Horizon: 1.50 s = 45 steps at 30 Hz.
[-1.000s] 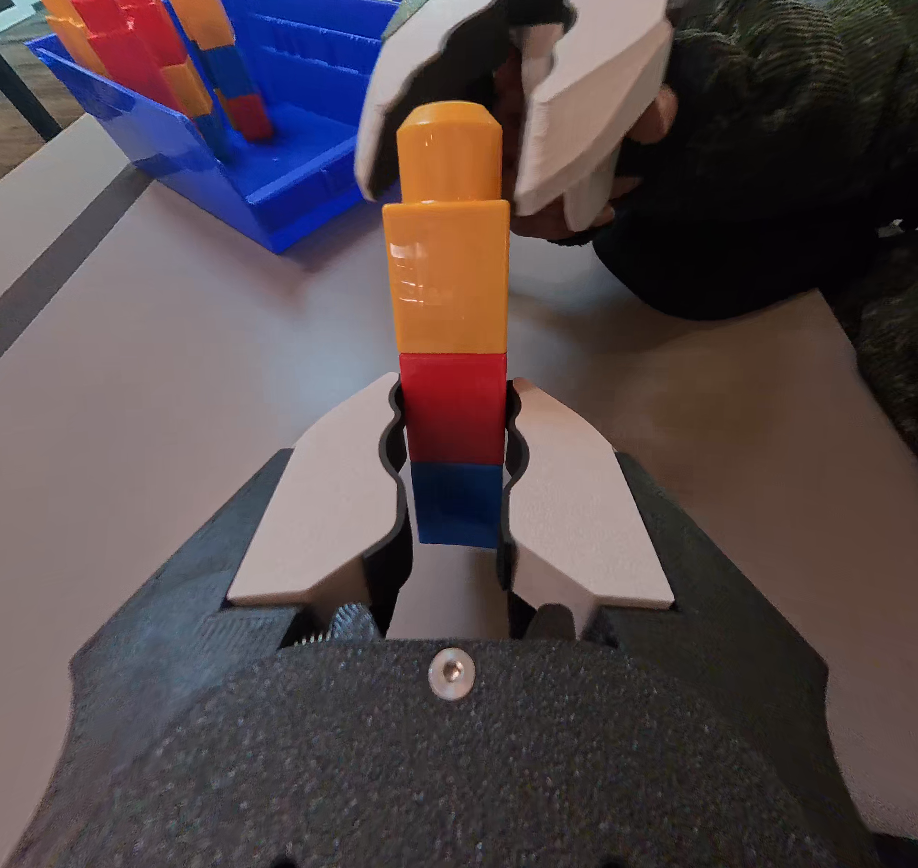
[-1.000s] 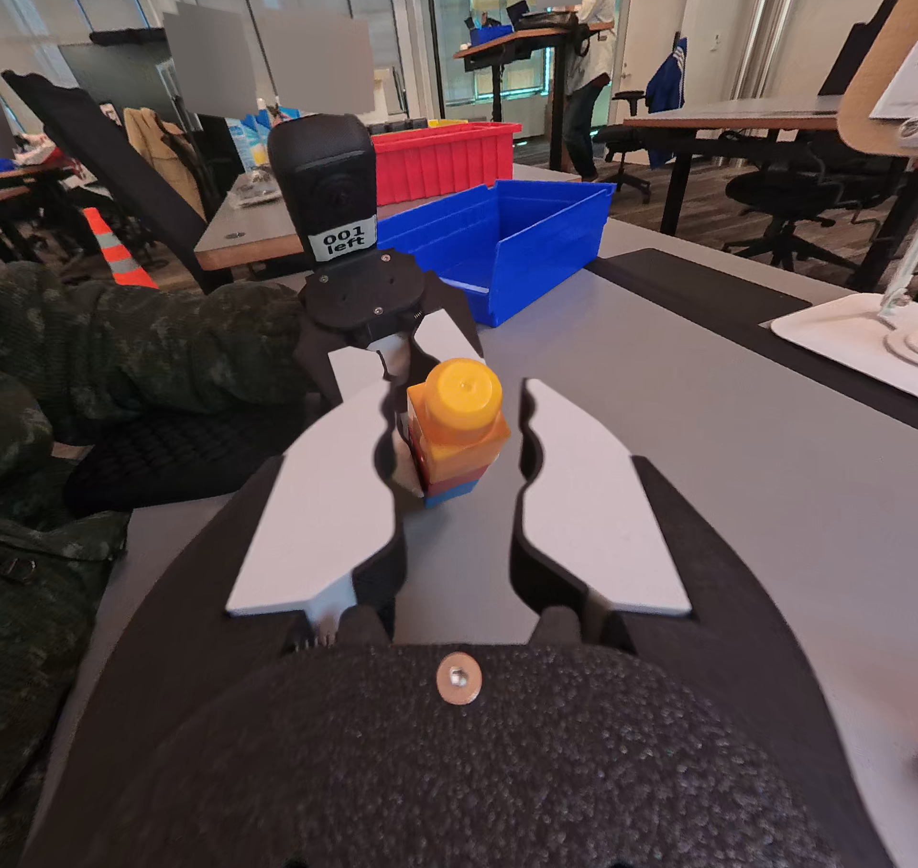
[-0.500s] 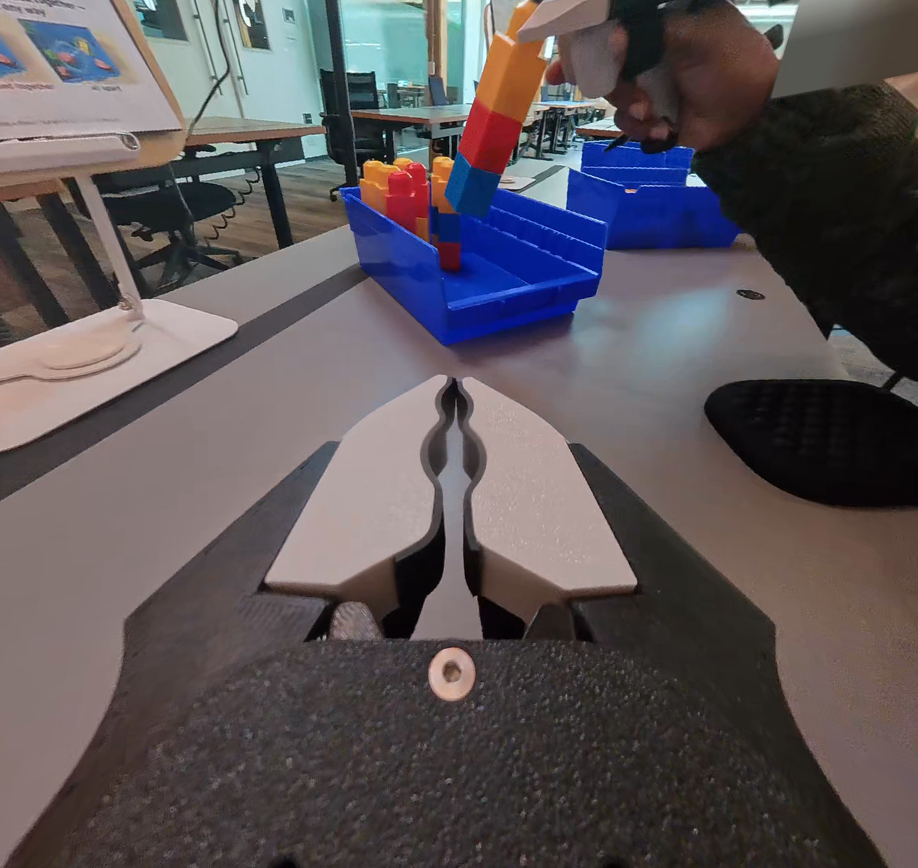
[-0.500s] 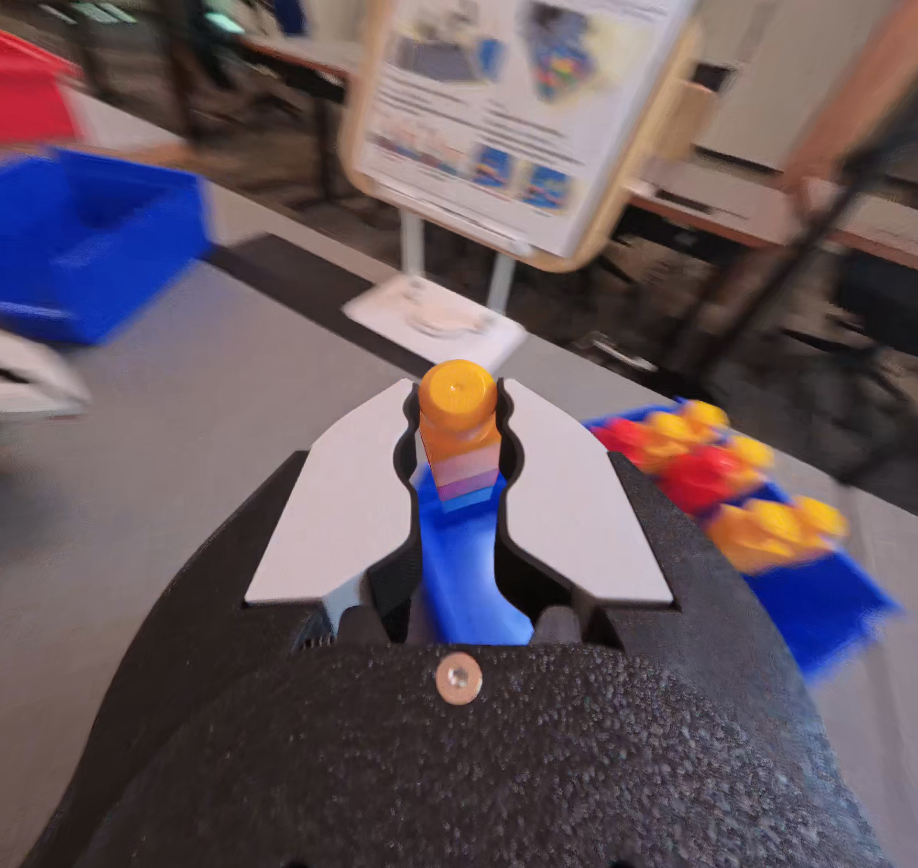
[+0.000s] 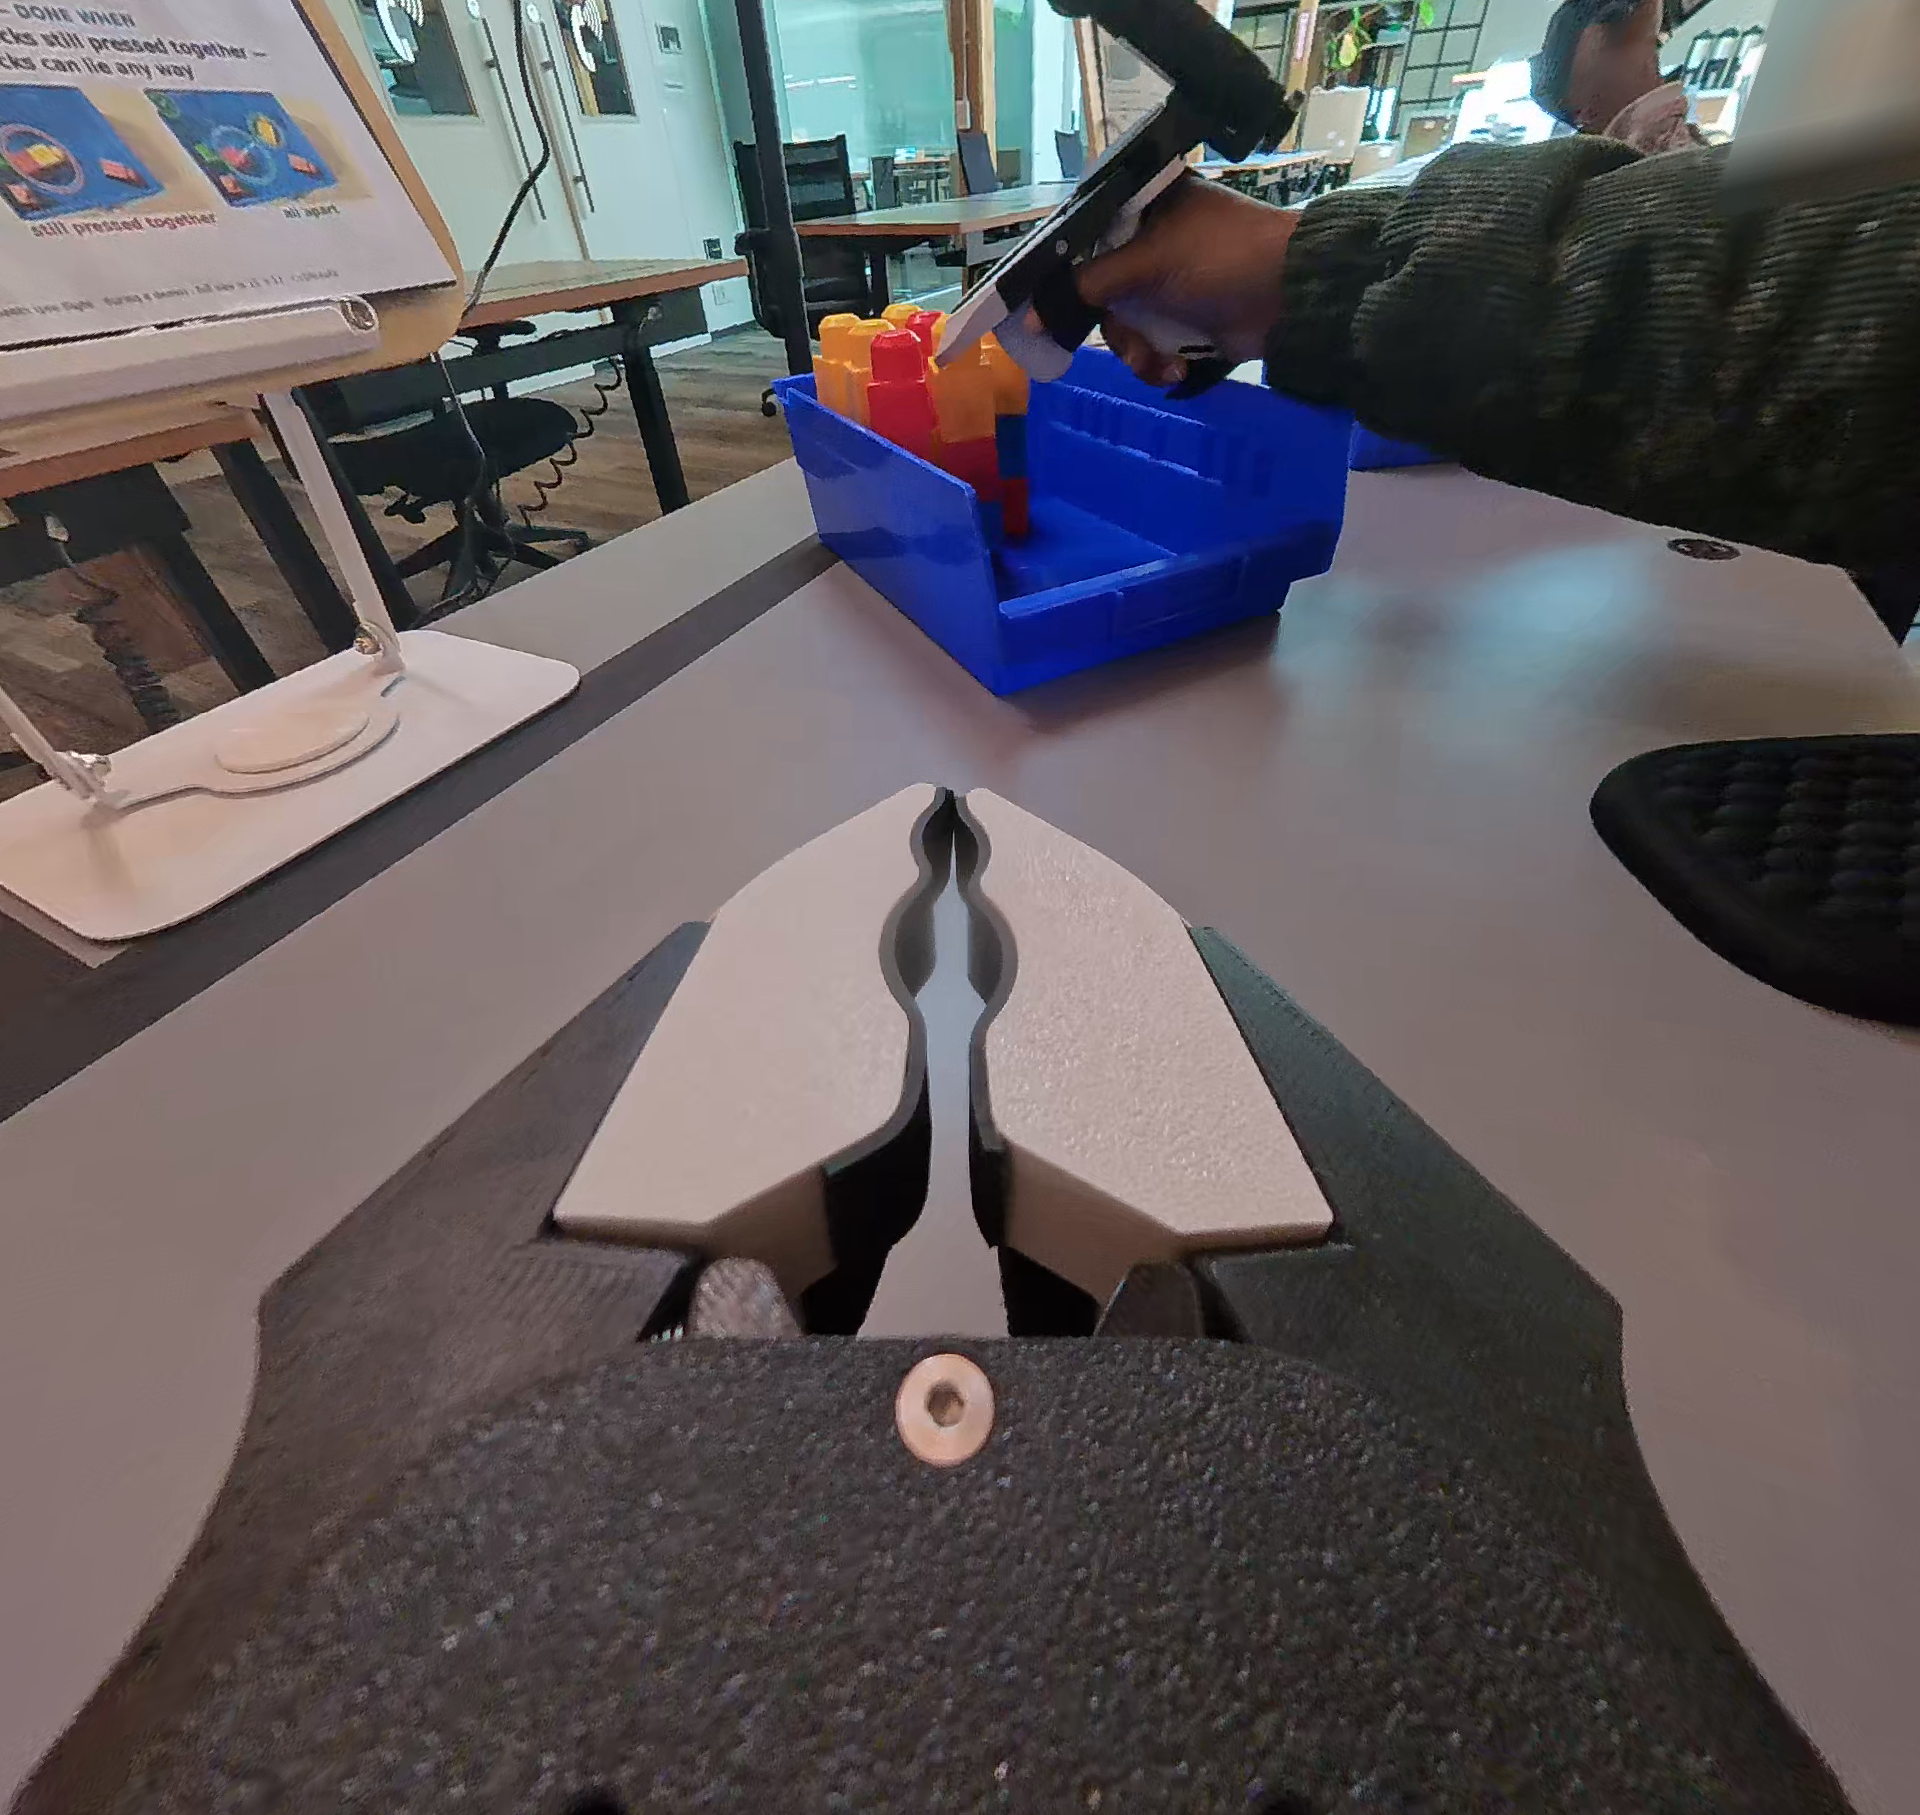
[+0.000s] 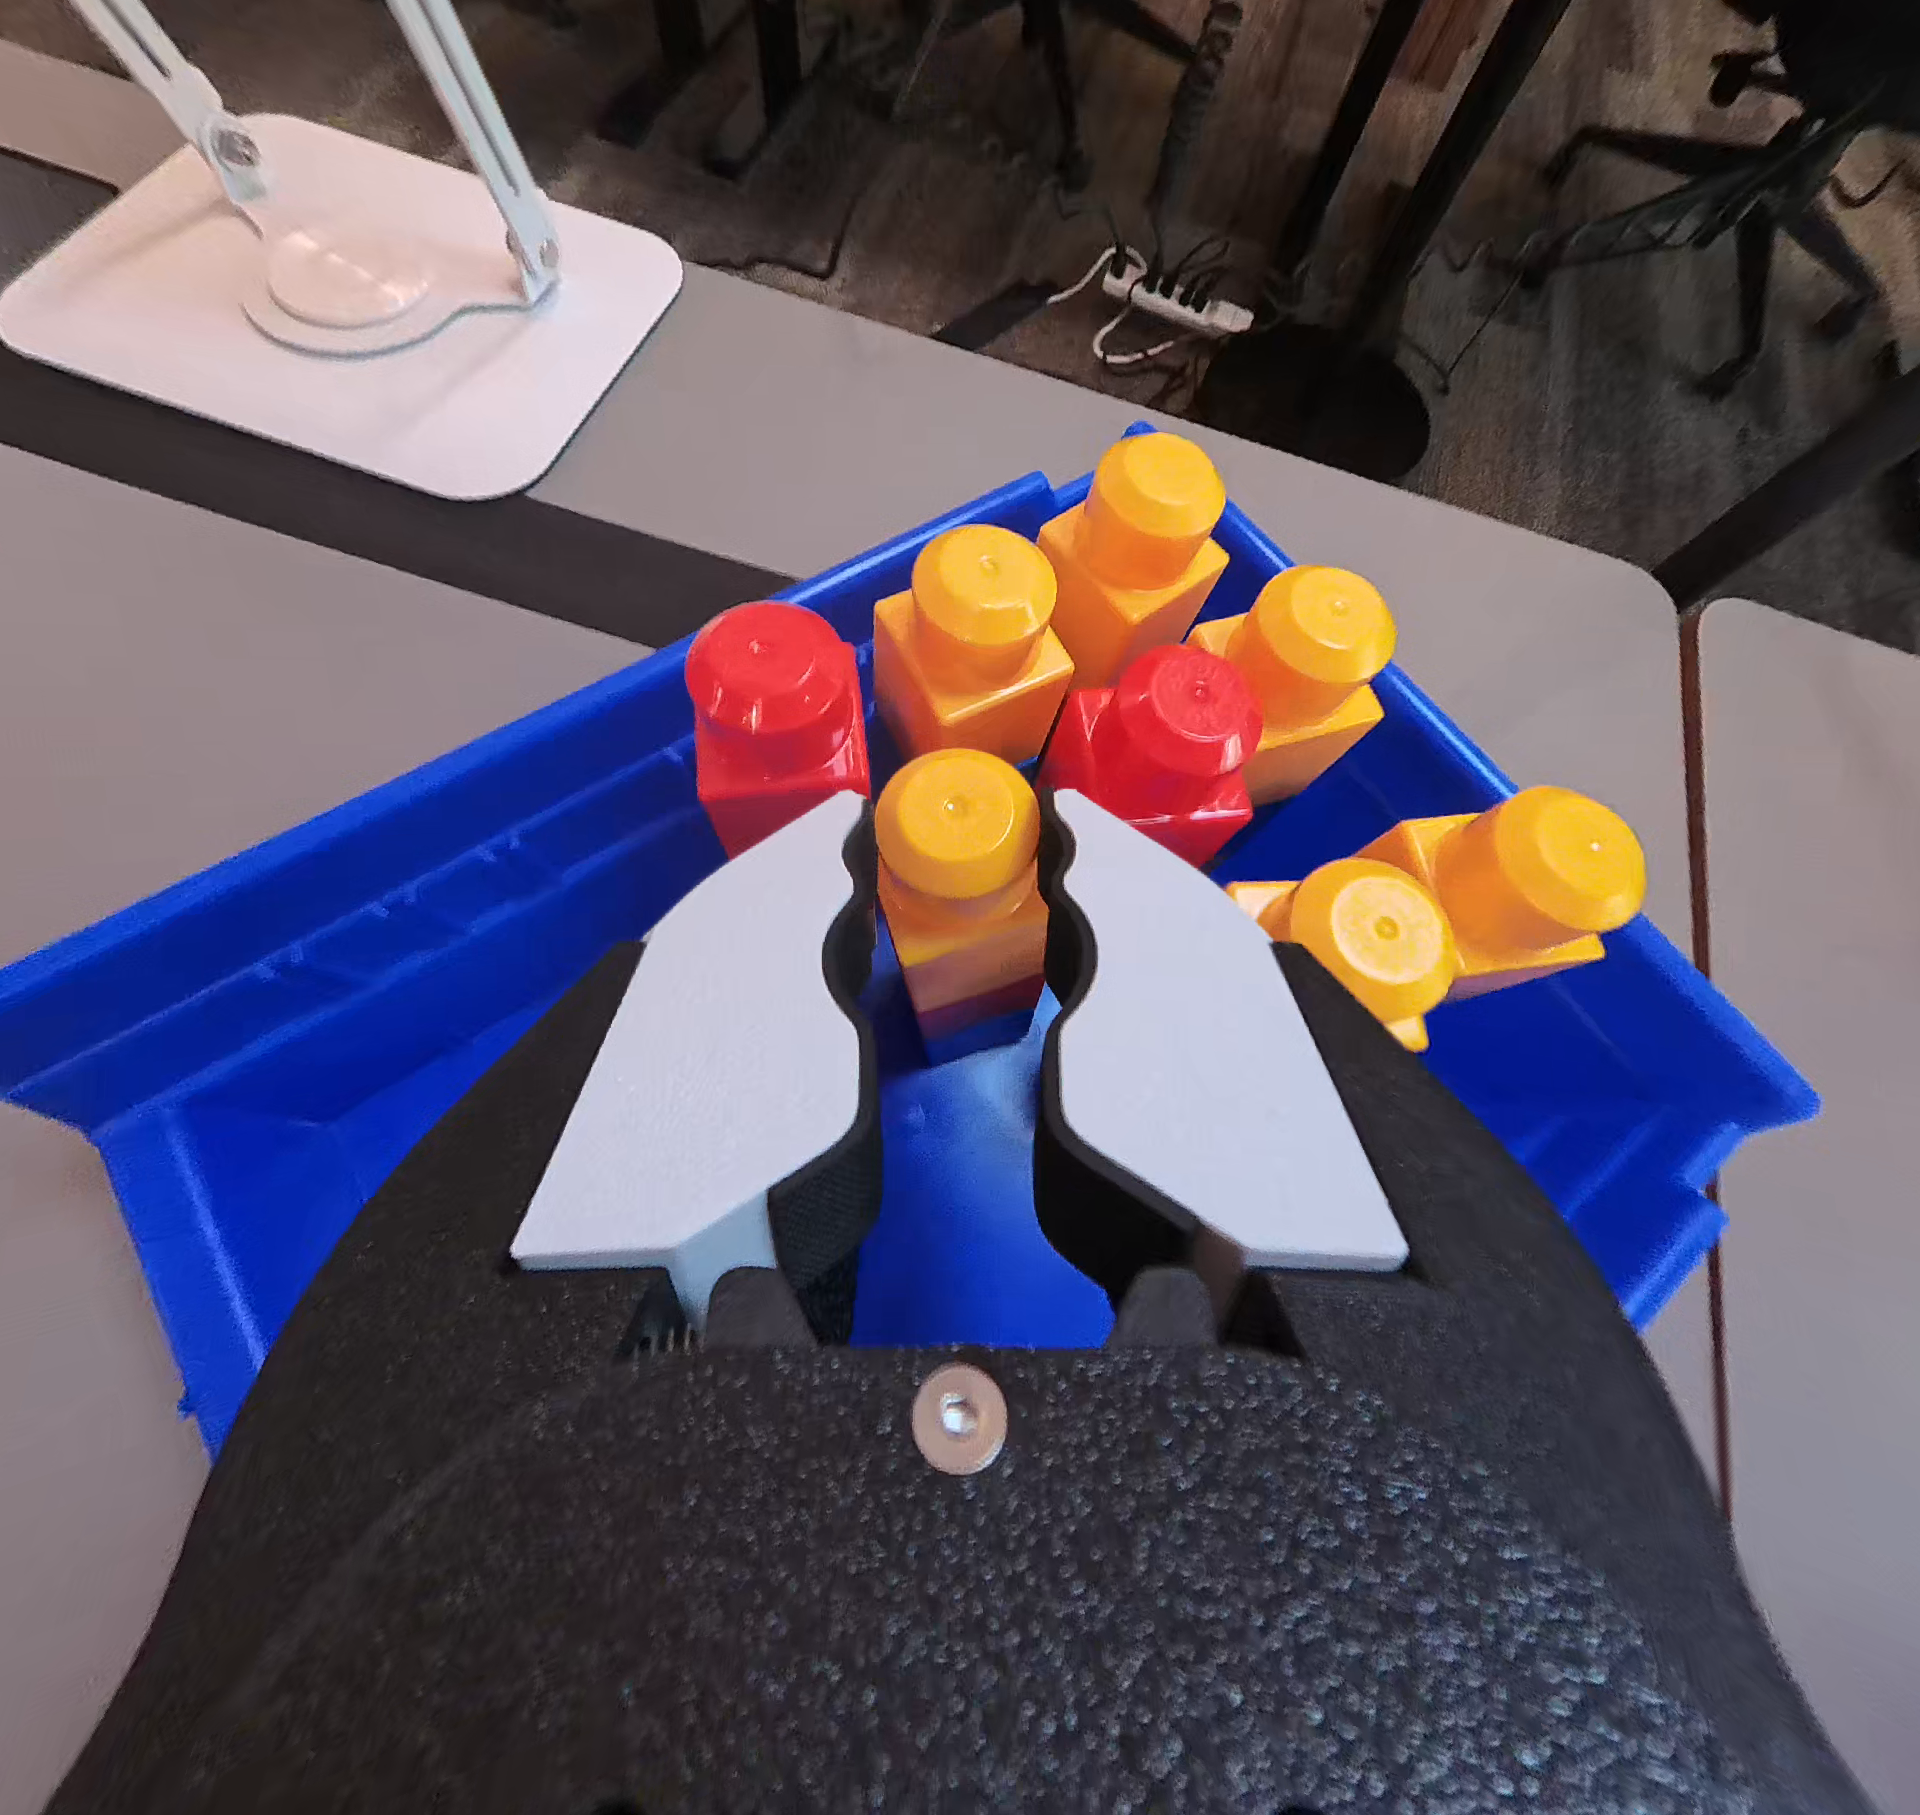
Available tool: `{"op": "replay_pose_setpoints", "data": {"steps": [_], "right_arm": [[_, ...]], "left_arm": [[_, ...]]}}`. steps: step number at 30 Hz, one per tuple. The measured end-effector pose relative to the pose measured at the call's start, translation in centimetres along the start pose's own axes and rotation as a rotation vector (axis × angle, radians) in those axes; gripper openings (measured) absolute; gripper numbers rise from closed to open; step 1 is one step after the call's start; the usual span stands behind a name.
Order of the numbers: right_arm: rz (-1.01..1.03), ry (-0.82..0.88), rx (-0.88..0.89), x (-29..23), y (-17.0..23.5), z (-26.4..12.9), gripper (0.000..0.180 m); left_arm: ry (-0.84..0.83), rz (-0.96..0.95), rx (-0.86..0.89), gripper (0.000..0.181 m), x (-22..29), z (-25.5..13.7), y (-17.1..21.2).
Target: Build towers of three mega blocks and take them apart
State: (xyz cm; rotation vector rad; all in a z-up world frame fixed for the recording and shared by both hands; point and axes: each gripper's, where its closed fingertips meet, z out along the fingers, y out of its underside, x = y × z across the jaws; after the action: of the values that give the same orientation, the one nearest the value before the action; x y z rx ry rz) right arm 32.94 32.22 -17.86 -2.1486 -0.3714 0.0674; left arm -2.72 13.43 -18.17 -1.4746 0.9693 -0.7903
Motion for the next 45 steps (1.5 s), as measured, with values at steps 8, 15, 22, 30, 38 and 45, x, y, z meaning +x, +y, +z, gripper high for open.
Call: {"op": "replay_pose_setpoints", "data": {"steps": [8, 15, 22, 30, 38, 45], "right_arm": [[0.074, -0.062, 0.008, 0.0, 0.0, 0.2, 0.030], [0.036, -0.057, 0.053, -0.1, -1.1, -0.9, 0.040], [-0.152, -0.010, 0.388, -6.3, -8.5, -8.9, 0.050], [-0.021, -0.570, 0.569, -24.3, -8.1, -16.8, 0.018], [0.030, -0.396, 0.619, -27.5, -2.2, -15.3, 0.000], [-0.004, -0.251, 0.552, -25.7, 2.8, -10.5, 0.000]], "left_arm": [[0.012, 0.003, -0.010, 0.000, 0.2, 0.3, 0.5], [-0.006, 0.014, -0.017, 0.000, 0.1, 0.3, 0.6], [-0.038, -0.026, -0.023, 0.000, -0.6, 0.1, 0.4], [-0.062, 0.009, 0.005, 0.000, -0.3, -0.6, -0.4], [-0.170, 0.003, 0.114, 0.000, -2.0, -3.0, -2.6], [-0.329, 0.003, 0.173, 0.000, -5.1, -6.5, -3.2]]}}
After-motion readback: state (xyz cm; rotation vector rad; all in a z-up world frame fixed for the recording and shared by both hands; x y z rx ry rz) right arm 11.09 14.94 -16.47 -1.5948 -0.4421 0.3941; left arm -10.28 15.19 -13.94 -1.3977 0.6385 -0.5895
